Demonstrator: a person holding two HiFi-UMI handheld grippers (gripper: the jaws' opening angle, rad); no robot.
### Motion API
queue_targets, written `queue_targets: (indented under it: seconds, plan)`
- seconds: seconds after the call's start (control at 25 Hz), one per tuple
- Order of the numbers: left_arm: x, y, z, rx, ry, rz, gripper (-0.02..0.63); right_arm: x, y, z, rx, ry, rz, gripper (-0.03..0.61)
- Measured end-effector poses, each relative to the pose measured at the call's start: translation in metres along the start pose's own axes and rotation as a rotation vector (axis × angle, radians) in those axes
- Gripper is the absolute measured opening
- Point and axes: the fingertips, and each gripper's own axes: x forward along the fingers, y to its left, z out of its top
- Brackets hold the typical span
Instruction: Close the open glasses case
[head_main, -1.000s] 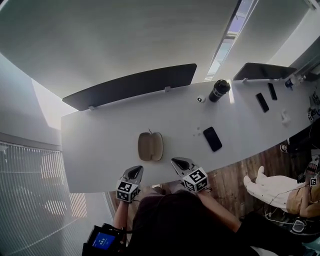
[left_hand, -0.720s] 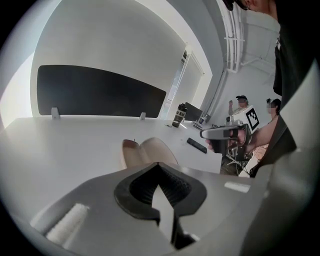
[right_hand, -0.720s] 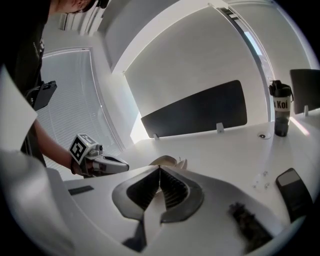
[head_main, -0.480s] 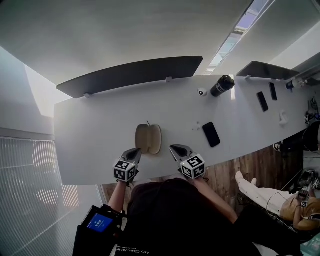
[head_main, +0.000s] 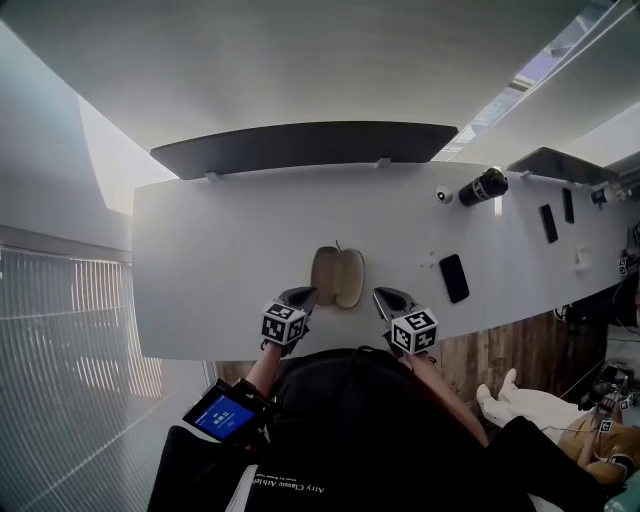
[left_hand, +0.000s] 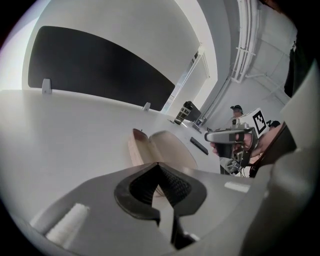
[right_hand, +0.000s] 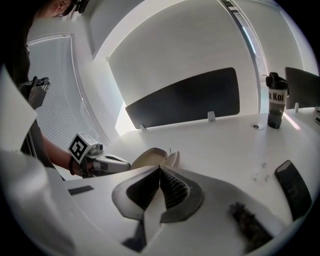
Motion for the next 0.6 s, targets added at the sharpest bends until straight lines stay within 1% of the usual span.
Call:
queue_targets:
  seconds: [0.2, 0.36, 0.48, 0.6]
  plan:
    - [-0.006, 0.015, -0.011, -0.072, 0.050, -0.021, 0.006, 0.019, 0.002, 0.002, 0.025, 0.024, -0.001, 0.008]
    - [-0.001, 0.018, -0.014, -0.077, 0.071, -0.025, 0.006, 0.029, -0.003, 0.006, 0.033, 0.036, -0.003, 0.008]
    - [0.000, 0.019, -0.014, -0.078, 0.074, -0.032, 0.006, 0.037, -0.007, 0.005, 0.021, 0.050, -0.002, 0.008]
    - [0.001, 0.020, -0.014, -0.083, 0.070, -0.040, 0.006, 0.045, -0.017, 0.003, 0.018, 0.062, -0.019, 0.008]
